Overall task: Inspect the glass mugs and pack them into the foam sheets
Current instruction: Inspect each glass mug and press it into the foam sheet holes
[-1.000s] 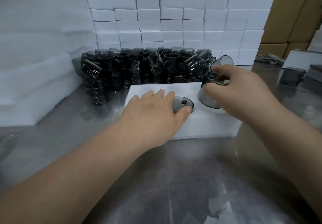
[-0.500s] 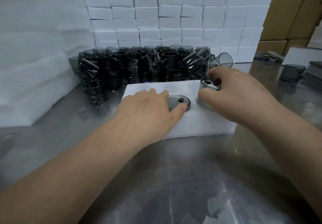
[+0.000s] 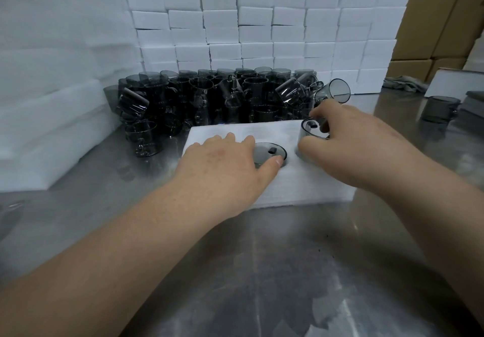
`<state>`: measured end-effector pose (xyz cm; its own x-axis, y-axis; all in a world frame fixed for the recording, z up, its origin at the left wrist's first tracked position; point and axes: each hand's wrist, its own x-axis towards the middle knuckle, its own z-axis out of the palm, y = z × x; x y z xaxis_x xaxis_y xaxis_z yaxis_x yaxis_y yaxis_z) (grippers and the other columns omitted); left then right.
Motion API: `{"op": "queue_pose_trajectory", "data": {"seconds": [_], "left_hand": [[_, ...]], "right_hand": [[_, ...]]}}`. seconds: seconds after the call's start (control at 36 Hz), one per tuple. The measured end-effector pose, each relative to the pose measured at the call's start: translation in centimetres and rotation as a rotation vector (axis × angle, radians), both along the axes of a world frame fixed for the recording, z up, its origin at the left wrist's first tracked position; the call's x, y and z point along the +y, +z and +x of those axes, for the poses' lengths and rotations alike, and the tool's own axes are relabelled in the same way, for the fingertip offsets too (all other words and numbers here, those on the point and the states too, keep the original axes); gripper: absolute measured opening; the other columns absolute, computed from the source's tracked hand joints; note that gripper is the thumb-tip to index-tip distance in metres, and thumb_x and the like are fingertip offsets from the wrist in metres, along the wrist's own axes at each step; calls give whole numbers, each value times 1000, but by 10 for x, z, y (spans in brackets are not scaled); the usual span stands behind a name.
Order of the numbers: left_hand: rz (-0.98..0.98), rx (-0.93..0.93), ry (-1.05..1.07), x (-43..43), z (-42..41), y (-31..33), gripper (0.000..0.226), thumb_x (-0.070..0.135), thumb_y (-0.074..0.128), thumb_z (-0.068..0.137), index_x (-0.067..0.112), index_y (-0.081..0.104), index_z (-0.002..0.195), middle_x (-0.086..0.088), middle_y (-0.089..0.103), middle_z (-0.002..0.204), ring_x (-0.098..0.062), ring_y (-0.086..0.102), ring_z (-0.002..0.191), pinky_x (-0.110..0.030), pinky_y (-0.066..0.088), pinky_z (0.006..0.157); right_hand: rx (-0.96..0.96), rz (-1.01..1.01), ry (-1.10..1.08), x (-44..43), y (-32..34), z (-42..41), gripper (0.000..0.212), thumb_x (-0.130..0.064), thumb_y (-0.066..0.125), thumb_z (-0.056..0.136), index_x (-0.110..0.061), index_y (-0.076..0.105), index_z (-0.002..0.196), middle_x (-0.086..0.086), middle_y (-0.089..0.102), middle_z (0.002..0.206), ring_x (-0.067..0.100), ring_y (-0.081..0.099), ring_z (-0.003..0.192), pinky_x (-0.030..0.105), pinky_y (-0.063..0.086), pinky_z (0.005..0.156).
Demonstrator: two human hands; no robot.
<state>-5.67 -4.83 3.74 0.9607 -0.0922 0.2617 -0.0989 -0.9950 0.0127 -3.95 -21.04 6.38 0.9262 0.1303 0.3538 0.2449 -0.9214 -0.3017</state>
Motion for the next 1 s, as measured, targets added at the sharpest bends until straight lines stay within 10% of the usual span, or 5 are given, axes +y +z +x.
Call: {"op": "queue_pose_trajectory", "data": {"seconds": [1.0], "left_hand": [[1,38,15,-1,0,2,71,68,13,80,28,40,132,-4,42,138,-20,36,128,-37,31,98]], "right_hand": [[-85,-34,-89,-1,-1,0,53,-54,47,68,-27,49,114,-1,56,99,19,44,82,30,31,64]]}}
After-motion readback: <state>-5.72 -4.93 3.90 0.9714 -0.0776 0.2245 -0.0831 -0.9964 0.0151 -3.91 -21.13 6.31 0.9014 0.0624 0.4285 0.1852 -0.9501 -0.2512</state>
